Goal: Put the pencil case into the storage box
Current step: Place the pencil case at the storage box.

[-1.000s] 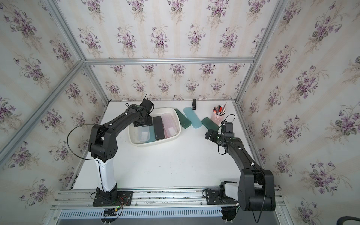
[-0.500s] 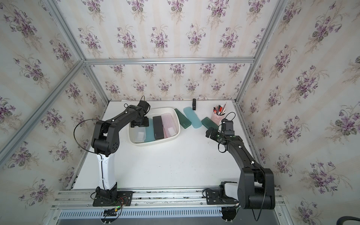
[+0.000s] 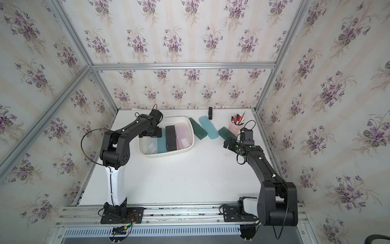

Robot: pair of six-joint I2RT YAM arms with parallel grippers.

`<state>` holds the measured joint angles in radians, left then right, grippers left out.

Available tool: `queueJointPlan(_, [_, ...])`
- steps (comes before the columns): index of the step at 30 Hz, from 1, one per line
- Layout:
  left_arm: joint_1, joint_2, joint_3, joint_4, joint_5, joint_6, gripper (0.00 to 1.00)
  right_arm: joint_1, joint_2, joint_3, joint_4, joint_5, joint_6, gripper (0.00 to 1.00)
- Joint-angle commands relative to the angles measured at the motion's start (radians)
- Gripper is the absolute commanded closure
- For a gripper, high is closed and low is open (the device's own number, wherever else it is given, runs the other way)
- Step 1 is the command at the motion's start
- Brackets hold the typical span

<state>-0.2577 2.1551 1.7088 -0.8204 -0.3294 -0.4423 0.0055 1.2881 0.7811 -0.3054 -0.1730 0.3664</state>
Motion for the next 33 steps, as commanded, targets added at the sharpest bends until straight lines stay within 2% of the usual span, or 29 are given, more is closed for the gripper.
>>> queueJointPlan(1, [-0.002,-0.033,-0.013,-0.011,-0.026,-0.022,0.01,-0.001,-0.009,0.005,-0.007,0.006,-0.005,0.00])
queueJointPlan(10, [-0.063,-0.168,-0.085,-0.002,-0.027,-0.033,0.01,-0.001,-0.013,0.004,-0.011,0.009,-0.004,0.00])
queueJointPlan(16, [-0.067,-0.129,-0.092,-0.015,-0.015,0.000,0.01,-0.001,0.000,-0.005,0.003,0.010,-0.005,0.00])
queueJointPlan(33, [-0.066,-0.079,-0.177,-0.013,-0.137,-0.012,0.01,-0.001,0.014,0.014,-0.019,0.032,-0.023,0.00])
